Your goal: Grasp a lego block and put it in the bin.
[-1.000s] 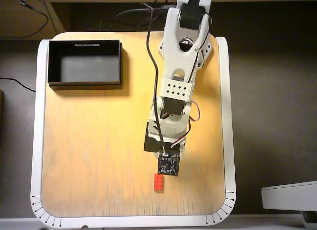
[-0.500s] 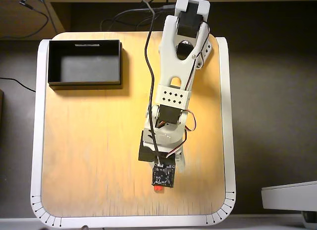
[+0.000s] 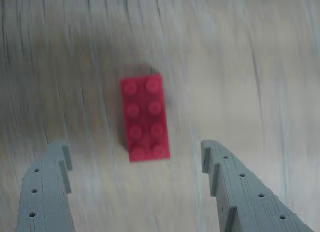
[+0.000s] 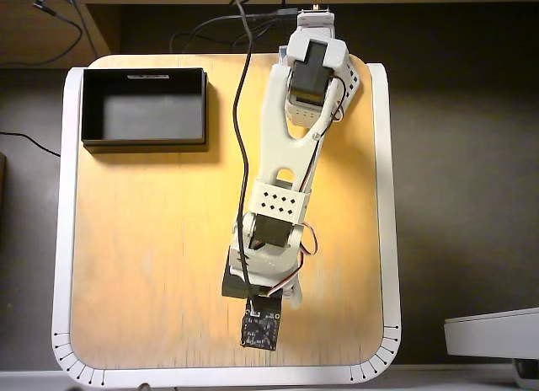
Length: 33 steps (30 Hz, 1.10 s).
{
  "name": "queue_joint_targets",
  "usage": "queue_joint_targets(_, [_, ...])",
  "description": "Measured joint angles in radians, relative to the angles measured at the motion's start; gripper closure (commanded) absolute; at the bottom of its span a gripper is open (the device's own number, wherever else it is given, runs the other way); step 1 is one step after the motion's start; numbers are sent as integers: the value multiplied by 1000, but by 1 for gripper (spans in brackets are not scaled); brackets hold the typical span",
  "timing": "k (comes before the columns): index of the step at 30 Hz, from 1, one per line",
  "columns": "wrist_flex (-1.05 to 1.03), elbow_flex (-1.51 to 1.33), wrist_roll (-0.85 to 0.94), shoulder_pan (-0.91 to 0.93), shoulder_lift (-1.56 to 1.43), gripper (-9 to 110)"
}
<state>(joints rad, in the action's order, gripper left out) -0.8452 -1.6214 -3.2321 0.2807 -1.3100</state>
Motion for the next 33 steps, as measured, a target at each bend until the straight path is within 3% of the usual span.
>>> queue_joint_targets(33, [46,69,-5,18,166,75])
